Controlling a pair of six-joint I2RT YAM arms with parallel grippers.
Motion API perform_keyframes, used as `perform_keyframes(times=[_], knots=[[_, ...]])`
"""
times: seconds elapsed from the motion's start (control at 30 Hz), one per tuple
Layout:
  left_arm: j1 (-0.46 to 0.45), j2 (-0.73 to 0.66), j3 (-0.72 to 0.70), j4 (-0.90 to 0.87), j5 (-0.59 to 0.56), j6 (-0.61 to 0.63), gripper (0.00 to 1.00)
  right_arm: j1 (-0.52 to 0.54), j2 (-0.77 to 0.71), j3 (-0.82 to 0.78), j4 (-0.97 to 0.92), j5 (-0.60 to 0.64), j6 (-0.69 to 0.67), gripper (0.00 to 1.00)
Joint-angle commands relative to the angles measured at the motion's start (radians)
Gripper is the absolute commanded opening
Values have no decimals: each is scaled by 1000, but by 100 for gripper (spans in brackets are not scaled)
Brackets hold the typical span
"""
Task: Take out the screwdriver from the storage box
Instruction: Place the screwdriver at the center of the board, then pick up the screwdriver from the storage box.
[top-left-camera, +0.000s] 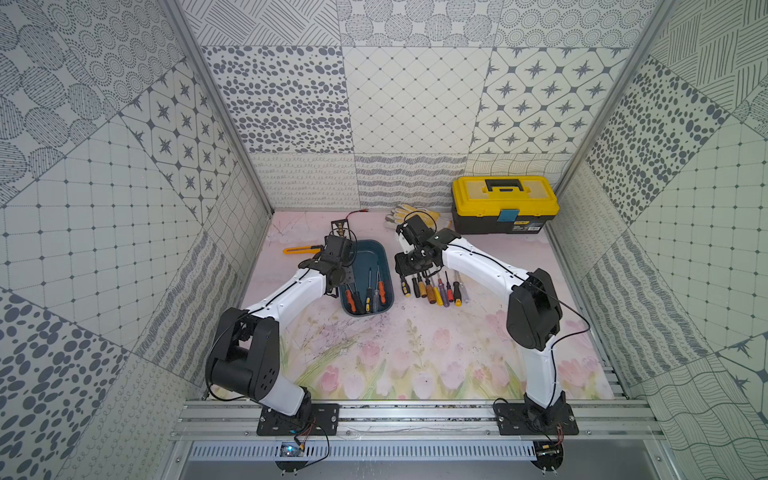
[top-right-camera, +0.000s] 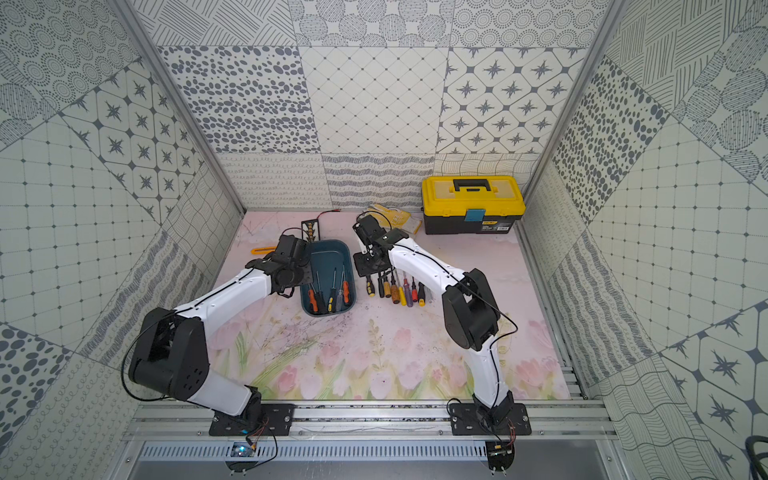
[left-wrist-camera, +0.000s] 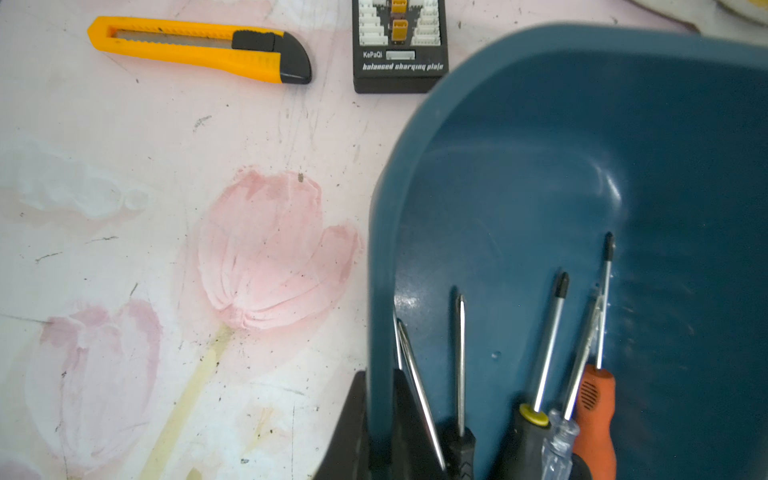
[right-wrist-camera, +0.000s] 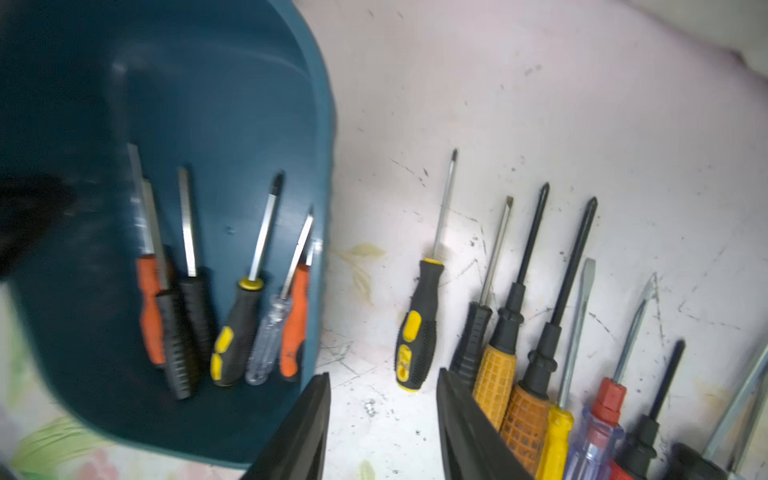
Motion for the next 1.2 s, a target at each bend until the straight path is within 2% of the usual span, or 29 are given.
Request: perform_keyframes(times=[0.0, 0.2, 0.47, 0.73, 0.9, 1.17], knots=[[12, 0, 1, 79, 37, 10, 0, 4, -43, -21, 133, -120, 34, 47], [12, 16, 21, 85, 54, 11, 0, 22, -12, -4, 156, -233, 82, 48], [11, 27, 22, 95, 68, 12, 0, 80, 83, 10, 156, -275, 157, 47], [13, 28, 19, 97, 71, 8, 0, 103, 169, 31, 138, -256, 191, 47], [12, 26, 18, 96, 70, 9, 0, 107, 228, 66, 87, -193, 185, 45], [12, 24, 14, 95, 73, 6, 0, 115, 295, 114, 87, -216, 198, 42]])
